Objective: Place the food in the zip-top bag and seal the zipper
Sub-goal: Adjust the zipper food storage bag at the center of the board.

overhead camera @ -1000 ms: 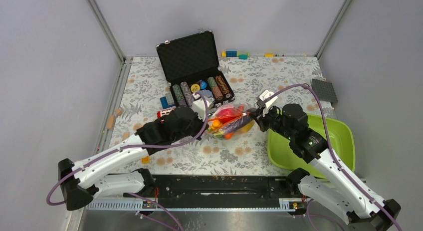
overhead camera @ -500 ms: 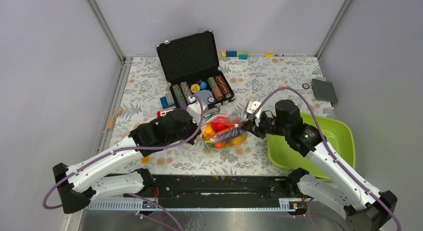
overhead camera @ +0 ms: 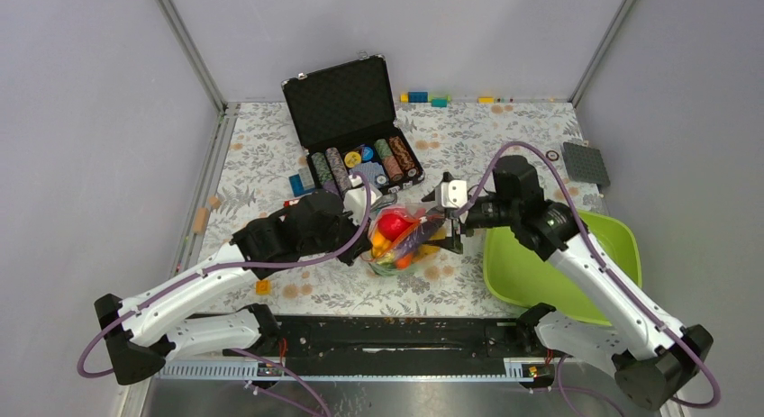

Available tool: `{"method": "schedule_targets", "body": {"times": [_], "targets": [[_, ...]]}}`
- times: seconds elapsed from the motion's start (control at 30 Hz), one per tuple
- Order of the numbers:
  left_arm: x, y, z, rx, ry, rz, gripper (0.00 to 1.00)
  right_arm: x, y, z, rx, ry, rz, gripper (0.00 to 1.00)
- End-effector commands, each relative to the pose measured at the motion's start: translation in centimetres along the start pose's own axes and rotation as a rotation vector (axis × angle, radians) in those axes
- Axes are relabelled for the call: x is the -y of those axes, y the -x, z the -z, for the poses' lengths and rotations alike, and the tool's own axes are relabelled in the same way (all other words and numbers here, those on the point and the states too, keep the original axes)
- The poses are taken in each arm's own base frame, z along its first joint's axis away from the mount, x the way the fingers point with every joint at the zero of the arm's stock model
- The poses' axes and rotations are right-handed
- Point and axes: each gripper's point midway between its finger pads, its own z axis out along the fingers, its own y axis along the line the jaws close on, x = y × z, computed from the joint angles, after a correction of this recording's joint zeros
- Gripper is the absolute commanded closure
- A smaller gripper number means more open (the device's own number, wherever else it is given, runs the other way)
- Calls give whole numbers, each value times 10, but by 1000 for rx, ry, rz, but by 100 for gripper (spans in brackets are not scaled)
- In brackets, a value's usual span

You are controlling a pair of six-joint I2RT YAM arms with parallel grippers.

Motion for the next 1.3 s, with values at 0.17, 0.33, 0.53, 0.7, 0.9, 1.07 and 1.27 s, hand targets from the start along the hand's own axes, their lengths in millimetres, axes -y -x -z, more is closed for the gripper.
{"method": "schedule_targets", "body": {"times": [0.17, 0.33, 0.53, 0.7, 0.9, 1.07, 1.27], "targets": [[12, 35, 15, 130, -57, -50, 100, 3, 9, -14, -44, 187, -18, 11], [10, 34, 13, 127, -51, -53, 100, -3, -4, -22, -72, 211, -46, 12], [10, 34, 12, 123, -48, -52, 100, 2, -22, -37, -153, 221, -107, 26], [6, 34, 11, 124, -27, -51, 100, -3, -36, -41, -215, 245, -151, 53], [2, 33, 8, 119, -3, -48, 100, -4, -39, -40, -228, 234, -156, 100], [-2, 33, 6, 118, 18, -46, 100, 12, -19, -43, -123, 104, -150, 100], [-4, 29, -1, 95, 28, -44, 100, 14, 3, -33, -19, 23, -127, 97]]}}
